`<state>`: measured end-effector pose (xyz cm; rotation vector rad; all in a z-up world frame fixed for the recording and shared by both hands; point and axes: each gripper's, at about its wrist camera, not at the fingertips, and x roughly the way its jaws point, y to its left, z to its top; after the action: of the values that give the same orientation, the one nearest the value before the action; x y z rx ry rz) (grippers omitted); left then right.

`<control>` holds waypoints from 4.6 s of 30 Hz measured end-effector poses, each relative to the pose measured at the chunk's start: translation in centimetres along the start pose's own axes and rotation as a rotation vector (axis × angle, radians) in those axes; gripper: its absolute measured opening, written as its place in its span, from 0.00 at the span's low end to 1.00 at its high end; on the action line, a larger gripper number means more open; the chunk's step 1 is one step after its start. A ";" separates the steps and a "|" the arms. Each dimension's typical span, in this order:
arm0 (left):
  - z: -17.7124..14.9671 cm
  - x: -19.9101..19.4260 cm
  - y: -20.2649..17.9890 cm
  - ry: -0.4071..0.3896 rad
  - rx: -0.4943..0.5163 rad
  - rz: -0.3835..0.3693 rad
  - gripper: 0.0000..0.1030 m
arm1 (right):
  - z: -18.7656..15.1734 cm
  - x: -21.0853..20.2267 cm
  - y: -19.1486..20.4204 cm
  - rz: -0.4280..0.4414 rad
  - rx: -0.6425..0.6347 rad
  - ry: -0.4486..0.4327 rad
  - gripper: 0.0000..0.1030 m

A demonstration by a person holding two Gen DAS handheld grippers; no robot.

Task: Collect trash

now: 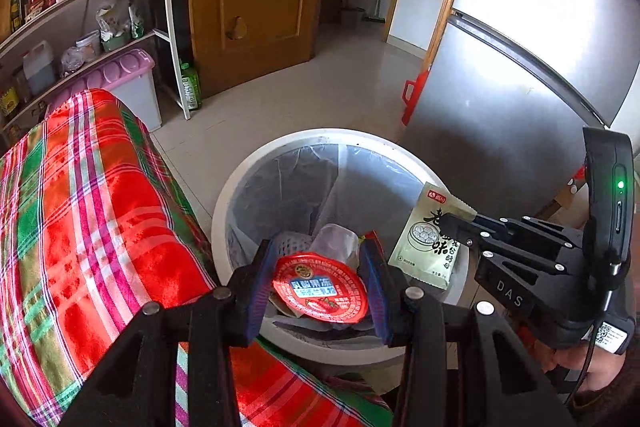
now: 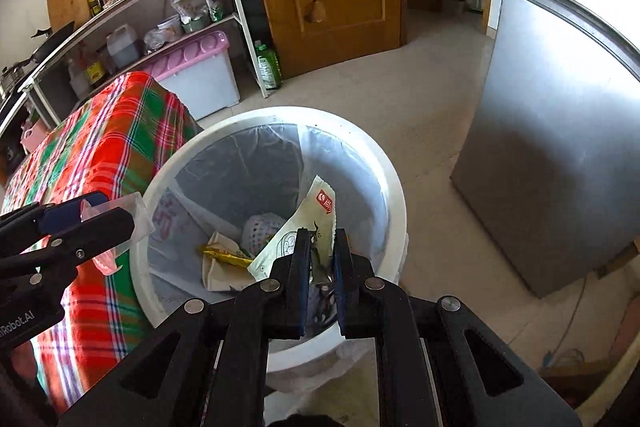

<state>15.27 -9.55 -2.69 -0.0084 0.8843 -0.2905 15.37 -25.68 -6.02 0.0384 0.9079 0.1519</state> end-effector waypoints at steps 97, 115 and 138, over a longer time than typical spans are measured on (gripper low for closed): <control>-7.1 -11.6 0.8 -0.220 -0.050 0.210 0.77 | -7.3 -13.0 6.3 -0.069 0.006 -0.292 0.49; -7.1 -11.5 0.8 -0.218 -0.050 0.210 0.77 | -7.4 -13.1 6.3 -0.066 0.004 -0.293 0.49; -7.2 -11.4 0.6 -0.216 -0.053 0.190 0.77 | -7.5 -13.1 6.5 -0.062 0.001 -0.294 0.49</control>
<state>3.15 -5.30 1.35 -0.0051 0.6727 -0.0865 0.82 -21.39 0.26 0.0331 0.6149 0.0853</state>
